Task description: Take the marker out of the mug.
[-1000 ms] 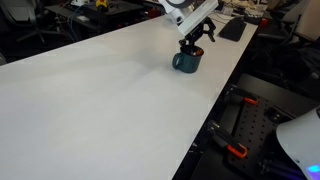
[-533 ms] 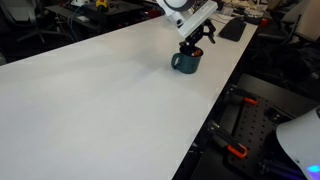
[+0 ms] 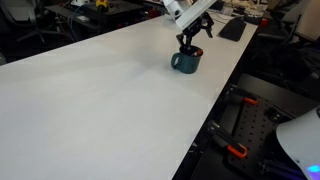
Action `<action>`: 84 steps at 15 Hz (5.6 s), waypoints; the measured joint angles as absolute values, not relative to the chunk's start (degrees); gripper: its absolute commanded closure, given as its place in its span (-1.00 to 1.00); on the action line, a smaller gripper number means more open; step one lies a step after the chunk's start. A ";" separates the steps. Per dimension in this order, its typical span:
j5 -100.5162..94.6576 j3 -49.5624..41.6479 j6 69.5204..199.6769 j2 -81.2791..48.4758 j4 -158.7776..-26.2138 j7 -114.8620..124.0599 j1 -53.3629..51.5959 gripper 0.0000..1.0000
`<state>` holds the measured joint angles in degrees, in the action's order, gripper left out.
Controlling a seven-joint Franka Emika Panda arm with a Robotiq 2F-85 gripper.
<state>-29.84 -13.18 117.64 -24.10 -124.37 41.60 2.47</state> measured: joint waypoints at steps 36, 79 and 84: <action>-22.65 -11.05 115.45 -23.79 -125.78 19.33 3.48 0.89; -22.13 -5.10 119.51 0.94 -133.01 20.61 2.46 0.88; -22.19 -4.03 119.47 1.63 -135.90 19.26 2.47 0.88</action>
<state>-22.19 -4.03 119.47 1.63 -135.90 19.26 2.47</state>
